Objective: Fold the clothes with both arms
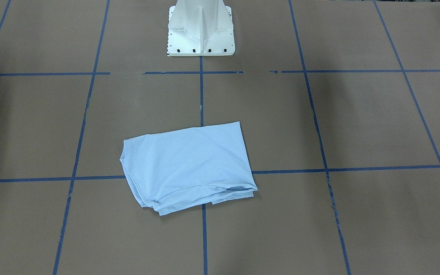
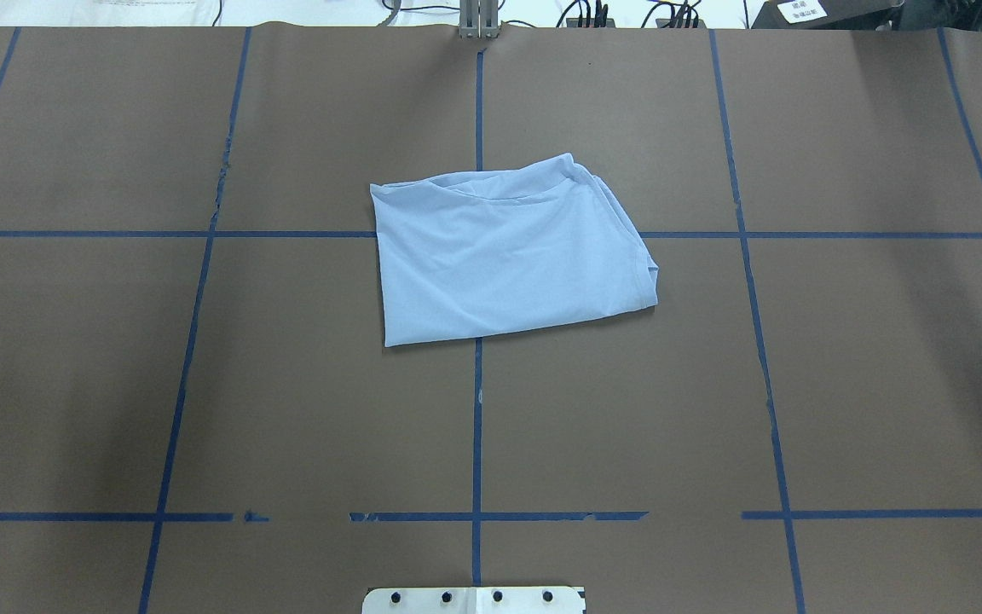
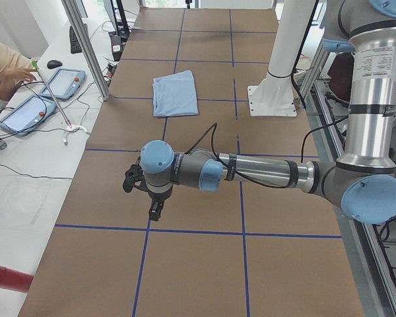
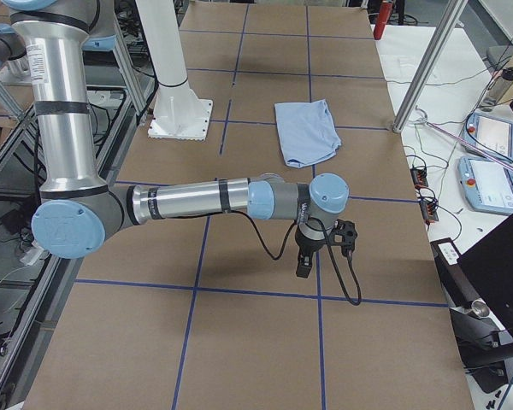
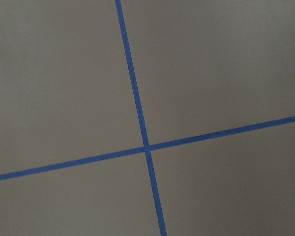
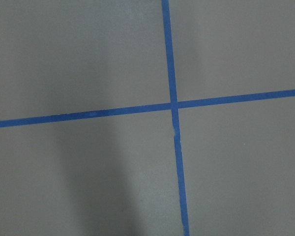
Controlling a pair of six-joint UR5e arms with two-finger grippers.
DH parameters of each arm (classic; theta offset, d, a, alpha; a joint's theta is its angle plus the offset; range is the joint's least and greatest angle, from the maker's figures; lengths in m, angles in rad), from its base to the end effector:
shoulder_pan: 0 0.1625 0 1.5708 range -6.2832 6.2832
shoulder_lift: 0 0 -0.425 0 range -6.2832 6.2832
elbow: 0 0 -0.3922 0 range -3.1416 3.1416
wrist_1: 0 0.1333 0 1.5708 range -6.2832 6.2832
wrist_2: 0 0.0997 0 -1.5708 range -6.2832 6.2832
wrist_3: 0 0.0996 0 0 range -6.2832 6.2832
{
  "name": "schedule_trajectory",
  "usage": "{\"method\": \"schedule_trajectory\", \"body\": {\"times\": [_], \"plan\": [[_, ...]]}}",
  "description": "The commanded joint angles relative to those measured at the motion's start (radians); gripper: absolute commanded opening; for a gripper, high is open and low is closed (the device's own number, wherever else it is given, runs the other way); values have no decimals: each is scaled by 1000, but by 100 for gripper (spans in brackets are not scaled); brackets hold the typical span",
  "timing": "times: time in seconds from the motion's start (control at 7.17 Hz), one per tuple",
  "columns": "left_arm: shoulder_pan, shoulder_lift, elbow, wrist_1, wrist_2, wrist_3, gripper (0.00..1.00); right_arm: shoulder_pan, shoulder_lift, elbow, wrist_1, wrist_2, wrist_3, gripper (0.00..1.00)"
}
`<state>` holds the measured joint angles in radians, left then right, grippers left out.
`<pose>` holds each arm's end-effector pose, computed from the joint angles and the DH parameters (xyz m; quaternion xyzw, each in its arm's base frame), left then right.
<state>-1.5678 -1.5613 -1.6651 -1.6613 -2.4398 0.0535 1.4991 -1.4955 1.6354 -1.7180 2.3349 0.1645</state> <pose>-0.0558 -0.4963 0.6002 0.0900 0.4172 0.0624 0.9022 0.0270 -0.5228 0.6042 -0.0473 -0.3698 0.0444 0.9268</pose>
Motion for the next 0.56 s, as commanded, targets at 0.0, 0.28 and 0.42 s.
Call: {"method": "schedule_trajectory", "body": {"times": [0.0,0.28,0.42], "plan": [[2,9,1,-2,-25,0,100,0,-6,-3,9,1,0,100],[2,9,2,-17,-24,0,100,-2,-6,-3,11,1,-2,100],[2,12,4,-53,-16,-1,100,-3,-6,-3,11,0,-3,100]]}}
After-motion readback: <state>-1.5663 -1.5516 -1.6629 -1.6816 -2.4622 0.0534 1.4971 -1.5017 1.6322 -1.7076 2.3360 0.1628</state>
